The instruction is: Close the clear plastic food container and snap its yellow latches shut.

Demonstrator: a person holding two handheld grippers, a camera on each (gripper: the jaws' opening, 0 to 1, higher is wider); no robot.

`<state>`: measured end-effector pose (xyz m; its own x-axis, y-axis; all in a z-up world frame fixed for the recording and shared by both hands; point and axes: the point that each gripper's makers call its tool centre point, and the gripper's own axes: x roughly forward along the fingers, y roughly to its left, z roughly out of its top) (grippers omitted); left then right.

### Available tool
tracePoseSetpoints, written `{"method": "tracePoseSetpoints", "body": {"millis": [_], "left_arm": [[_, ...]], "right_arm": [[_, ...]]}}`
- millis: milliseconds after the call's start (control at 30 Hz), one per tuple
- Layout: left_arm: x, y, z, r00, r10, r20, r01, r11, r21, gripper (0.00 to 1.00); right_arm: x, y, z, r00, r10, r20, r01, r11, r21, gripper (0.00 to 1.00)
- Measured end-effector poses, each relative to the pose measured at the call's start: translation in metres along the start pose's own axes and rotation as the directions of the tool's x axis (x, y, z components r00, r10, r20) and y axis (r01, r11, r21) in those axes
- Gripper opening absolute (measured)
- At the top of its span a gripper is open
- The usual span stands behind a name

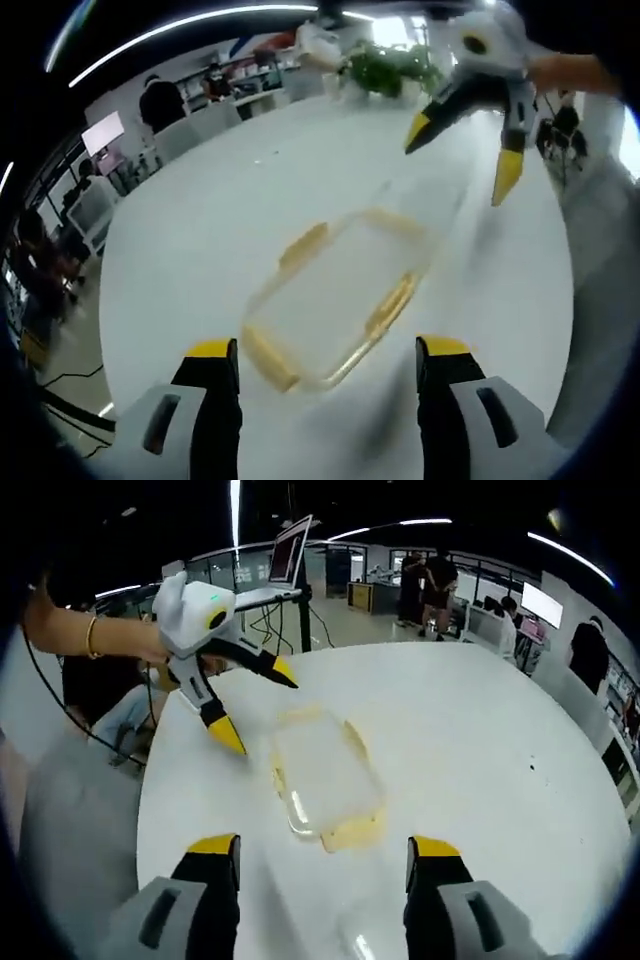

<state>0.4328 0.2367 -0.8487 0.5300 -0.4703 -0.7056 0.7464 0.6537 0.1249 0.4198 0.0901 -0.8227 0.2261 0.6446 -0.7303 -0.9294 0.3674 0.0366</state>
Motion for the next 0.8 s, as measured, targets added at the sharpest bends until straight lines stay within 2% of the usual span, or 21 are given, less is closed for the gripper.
{"method": "tracePoseSetpoints", "body": {"millis": [100, 167, 267, 367, 500, 600, 667, 700, 733, 800], "left_arm": [[0.004, 0.002, 0.001, 1.000, -0.013, -0.003, 0.013, 1.000, 0.016, 0.70], [0.007, 0.003, 0.000, 0.999, -0.034, -0.009, 0.034, 0.999, 0.026, 0.70], [0.010, 0.009, -0.004, 0.998, -0.054, -0.041, 0.058, 0.995, 0.077, 0.69], [0.011, 0.011, -0.006, 0.995, -0.077, -0.061, 0.083, 0.991, 0.108, 0.69], [0.015, 0.015, -0.009, 0.992, -0.086, -0.095, 0.100, 0.983, 0.154, 0.68], [0.017, 0.013, -0.008, 0.991, -0.092, -0.097, 0.107, 0.981, 0.162, 0.68], [0.018, 0.011, -0.009, 0.990, -0.097, -0.100, 0.113, 0.979, 0.170, 0.68], [0.019, 0.013, -0.010, 0.991, -0.088, -0.103, 0.106, 0.977, 0.186, 0.67], [0.020, 0.020, -0.009, 0.993, -0.052, -0.106, 0.075, 0.971, 0.225, 0.64], [0.022, 0.019, -0.009, 0.992, -0.070, -0.107, 0.092, 0.972, 0.217, 0.61]], "right_arm": [[0.008, -0.001, 0.007, 1.000, 0.017, -0.010, -0.017, 1.000, -0.023, 0.66], [0.014, 0.000, 0.006, 0.998, 0.043, -0.048, -0.046, 0.997, -0.063, 0.66], [0.020, 0.009, 0.003, 0.990, 0.110, -0.092, -0.120, 0.986, -0.113, 0.66], [0.028, 0.006, 0.000, 0.988, 0.107, -0.109, -0.121, 0.984, -0.128, 0.66], [0.038, 0.002, -0.012, 0.979, 0.106, -0.175, -0.132, 0.980, -0.148, 0.65], [0.042, -0.003, -0.013, 0.979, 0.069, -0.193, -0.104, 0.978, -0.178, 0.59], [0.047, -0.004, -0.016, 0.976, 0.070, -0.207, -0.109, 0.977, -0.183, 0.59], [0.048, -0.004, -0.018, 0.973, 0.072, -0.218, -0.113, 0.976, -0.183, 0.60], [0.050, -0.006, -0.021, 0.970, 0.070, -0.231, -0.115, 0.975, -0.189, 0.59], [0.052, -0.009, -0.024, 0.966, 0.065, -0.251, -0.116, 0.974, -0.196, 0.59]]}}
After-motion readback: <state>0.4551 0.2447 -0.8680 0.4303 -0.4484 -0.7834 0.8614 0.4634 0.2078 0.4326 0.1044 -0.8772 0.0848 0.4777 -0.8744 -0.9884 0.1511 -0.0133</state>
